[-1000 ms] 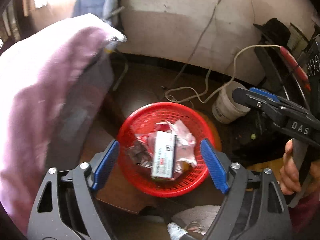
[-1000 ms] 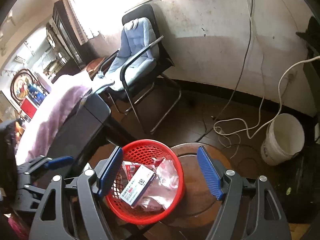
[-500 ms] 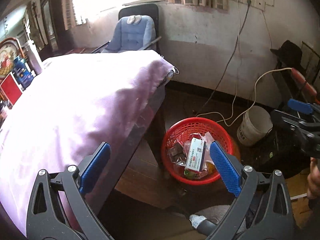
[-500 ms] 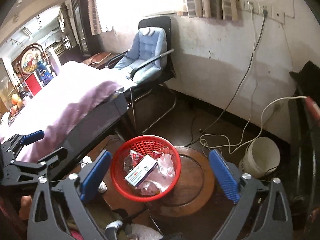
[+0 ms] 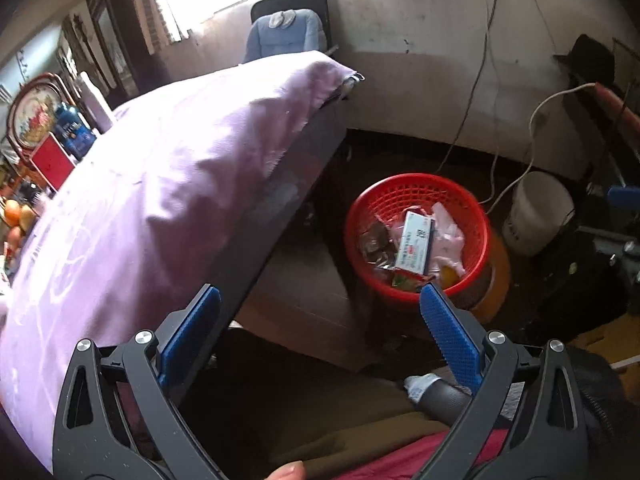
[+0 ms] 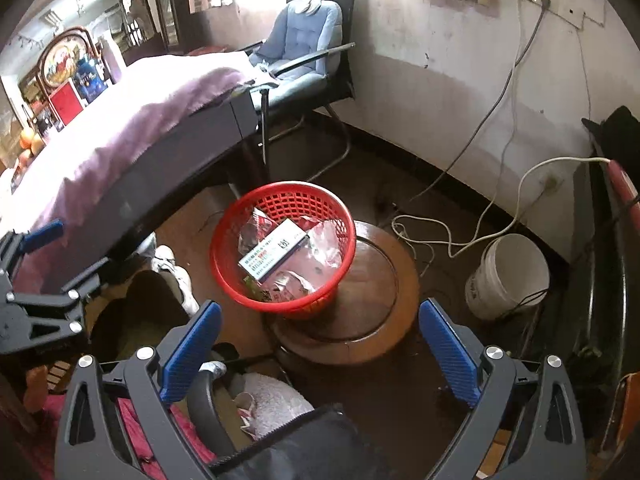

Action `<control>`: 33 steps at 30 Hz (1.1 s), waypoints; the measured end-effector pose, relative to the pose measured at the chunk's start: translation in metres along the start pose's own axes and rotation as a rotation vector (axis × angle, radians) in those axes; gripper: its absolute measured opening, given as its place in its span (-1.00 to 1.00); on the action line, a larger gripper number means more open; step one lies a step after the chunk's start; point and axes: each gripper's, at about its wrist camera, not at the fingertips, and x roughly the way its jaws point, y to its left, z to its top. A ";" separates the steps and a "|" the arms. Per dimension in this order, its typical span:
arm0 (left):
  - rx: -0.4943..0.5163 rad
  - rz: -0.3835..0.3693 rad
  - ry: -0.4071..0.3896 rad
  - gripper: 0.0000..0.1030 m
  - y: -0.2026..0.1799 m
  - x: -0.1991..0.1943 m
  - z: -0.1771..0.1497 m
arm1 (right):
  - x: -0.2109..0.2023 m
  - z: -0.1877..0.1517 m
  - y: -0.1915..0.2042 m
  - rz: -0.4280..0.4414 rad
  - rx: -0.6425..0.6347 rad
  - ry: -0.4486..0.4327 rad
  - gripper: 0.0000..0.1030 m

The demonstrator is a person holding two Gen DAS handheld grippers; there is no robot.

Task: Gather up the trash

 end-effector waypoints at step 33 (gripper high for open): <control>-0.009 -0.045 0.033 0.86 -0.004 0.009 0.001 | 0.006 -0.005 0.030 0.085 -0.094 0.025 0.89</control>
